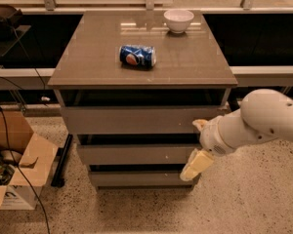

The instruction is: Open bottom drawer

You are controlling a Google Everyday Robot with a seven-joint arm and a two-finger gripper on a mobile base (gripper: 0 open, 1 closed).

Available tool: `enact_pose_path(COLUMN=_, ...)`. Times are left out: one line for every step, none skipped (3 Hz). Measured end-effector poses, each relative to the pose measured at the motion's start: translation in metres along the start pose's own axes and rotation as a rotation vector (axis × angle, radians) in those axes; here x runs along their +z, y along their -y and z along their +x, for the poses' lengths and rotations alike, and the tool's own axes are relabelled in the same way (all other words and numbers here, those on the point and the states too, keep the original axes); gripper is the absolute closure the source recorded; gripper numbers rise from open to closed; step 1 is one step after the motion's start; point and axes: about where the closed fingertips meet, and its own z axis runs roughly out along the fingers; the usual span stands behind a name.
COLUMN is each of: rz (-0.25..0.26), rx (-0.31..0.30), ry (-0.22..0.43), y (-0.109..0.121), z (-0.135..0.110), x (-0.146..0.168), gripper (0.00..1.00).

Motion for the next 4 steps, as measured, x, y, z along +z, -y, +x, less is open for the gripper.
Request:
enact_pose_path(rz=-0.046, rx=0.06, ry=0.082, y=0.002, z=0.017, x=0.043, gripper=0.0)
enact_pose_path(rz=-0.106, rx=0.125, ry=0.131, y=0.003, z=0.037, x=0.083, gripper=0.0)
enact_pose_path(rz=-0.173, rx=0.194, ry=0.147, y=0.005, z=0.055, x=0.107, gripper=0.0)
enact_pose_path(rz=-0.18, rx=0.198, ry=0.147, y=0.004, z=0.057, x=0.11, gripper=0.0)
